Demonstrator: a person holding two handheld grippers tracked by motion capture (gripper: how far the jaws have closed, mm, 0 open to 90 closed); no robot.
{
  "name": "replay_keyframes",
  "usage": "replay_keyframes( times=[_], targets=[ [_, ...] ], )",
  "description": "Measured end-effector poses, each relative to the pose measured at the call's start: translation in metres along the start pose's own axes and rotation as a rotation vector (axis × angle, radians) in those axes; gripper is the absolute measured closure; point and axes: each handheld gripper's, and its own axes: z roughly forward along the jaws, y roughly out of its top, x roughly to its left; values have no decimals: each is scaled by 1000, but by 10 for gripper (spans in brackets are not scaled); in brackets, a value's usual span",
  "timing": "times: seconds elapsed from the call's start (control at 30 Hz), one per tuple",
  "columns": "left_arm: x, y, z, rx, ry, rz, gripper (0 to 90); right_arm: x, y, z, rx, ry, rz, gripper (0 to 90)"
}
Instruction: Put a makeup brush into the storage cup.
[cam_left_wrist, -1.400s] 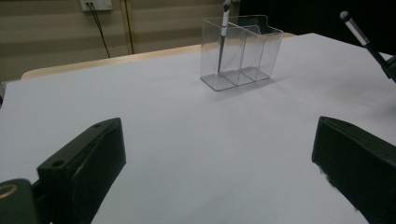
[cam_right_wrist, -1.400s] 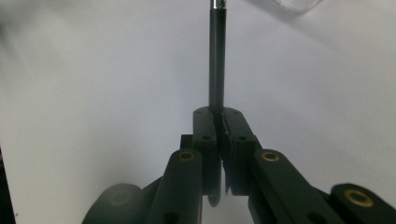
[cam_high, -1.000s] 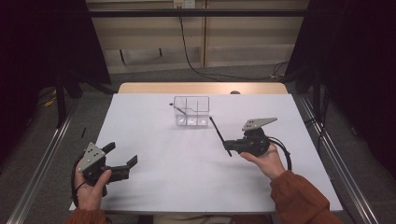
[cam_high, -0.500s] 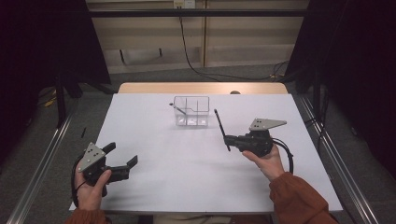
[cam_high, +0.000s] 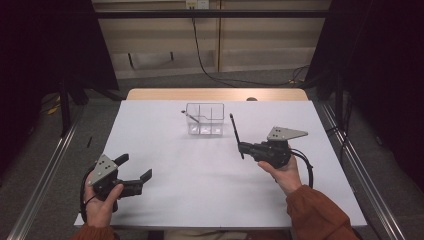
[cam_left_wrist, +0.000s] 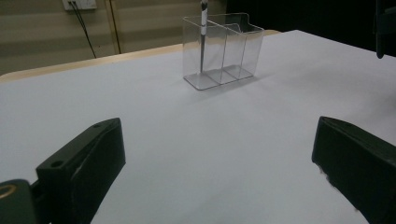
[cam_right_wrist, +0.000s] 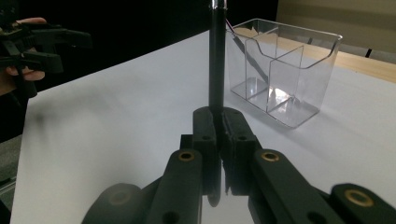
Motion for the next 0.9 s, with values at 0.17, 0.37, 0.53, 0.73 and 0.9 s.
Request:
replay_keyframes(
  times=[0.17,0.37,0.53,0.73,0.9],
  targets=[
    [-5,1,5,10,-22,7,29,2,2,-3,-11,7,-6,850],
    [-16,6,12,14,-59,36,29,5,3,-3,-15,27,-16,850],
    [-26,10,24,26,-86,61,26,7,3,0,-8,44,-23,850],
    [-35,16,35,22,-91,51,25,11,2,5,7,69,-29,850],
    [-42,24,47,21,-123,51,25,13,3,9,15,78,-40,850]
  ],
)
